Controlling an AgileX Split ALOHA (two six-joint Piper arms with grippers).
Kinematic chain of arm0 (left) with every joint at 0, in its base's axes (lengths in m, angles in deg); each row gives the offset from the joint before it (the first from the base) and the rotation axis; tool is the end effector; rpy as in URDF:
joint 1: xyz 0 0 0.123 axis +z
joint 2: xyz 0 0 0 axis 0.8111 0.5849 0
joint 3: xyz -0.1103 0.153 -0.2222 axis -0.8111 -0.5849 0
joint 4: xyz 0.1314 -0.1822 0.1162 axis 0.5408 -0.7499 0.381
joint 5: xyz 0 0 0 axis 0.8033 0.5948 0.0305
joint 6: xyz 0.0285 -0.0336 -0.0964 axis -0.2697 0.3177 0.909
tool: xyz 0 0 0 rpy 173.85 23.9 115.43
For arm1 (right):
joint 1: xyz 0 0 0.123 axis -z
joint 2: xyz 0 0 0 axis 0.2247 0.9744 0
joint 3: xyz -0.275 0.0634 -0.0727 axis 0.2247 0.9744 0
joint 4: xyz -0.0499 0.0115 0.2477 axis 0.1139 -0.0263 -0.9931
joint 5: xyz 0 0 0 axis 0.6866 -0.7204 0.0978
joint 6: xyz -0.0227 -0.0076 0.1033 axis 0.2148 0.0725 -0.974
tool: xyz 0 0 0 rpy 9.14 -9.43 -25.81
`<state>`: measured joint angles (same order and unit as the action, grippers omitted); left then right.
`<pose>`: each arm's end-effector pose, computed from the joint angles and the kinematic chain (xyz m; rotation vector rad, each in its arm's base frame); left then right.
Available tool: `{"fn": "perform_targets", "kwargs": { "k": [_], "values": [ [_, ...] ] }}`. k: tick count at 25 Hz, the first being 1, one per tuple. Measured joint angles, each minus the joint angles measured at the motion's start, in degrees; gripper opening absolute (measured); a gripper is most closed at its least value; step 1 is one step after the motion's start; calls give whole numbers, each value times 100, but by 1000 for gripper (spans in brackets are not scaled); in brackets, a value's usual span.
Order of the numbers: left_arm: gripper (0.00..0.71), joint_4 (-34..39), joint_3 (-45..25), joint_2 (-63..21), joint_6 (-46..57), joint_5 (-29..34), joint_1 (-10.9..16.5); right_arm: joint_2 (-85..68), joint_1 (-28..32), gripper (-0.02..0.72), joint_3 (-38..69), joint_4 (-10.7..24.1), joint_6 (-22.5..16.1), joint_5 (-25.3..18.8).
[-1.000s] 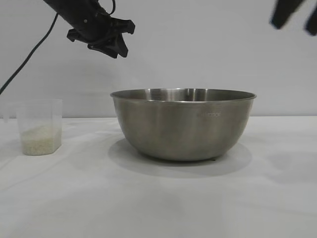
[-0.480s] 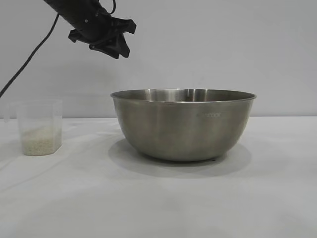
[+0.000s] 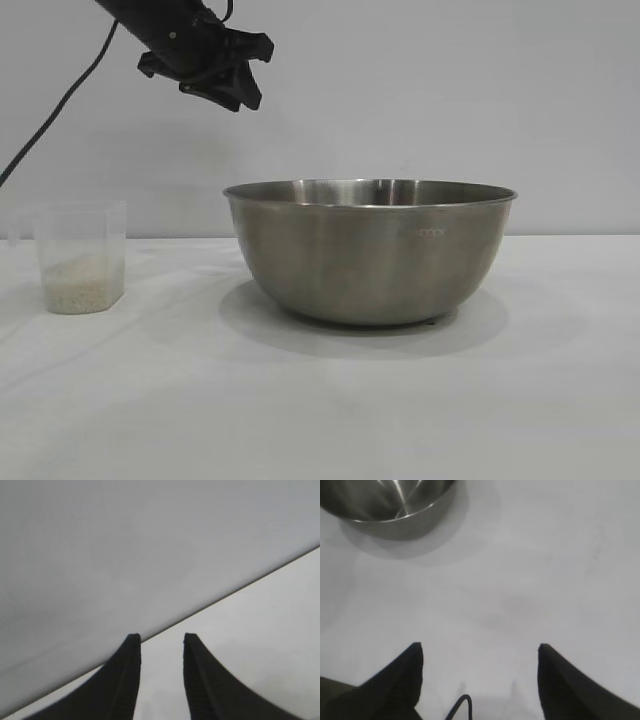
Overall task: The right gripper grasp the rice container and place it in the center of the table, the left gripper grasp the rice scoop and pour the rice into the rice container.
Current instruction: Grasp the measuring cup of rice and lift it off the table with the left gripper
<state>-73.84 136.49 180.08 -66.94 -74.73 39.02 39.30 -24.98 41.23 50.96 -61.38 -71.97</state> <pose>0.5009 -0.1597 0.2300 0.4868 1.9576 -0.3335 0.0398 0.0183 0.2588 -0.4032 2.3676 0.1639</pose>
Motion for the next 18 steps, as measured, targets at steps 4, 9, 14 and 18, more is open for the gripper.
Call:
{"fn": "perform_targets", "kwargs": {
  "k": [4, 9, 14, 18],
  "values": [
    [192, 0, 0, 0, 0, 0, 0, -512, 0, 421, 14, 168, -339, -37],
    [192, 5, 0, 0, 128, 12, 35, -1385, 0, 421, 38, 401, -708, -84],
    [192, 28, 0, 0, 150, 47, 161, -1820, 0, 421, 38, 485, -828, -144],
    [192, 122, 2, -4, 174, 128, 187, -1820, 0, 421, 38, 485, -828, -144]
  ]
}}
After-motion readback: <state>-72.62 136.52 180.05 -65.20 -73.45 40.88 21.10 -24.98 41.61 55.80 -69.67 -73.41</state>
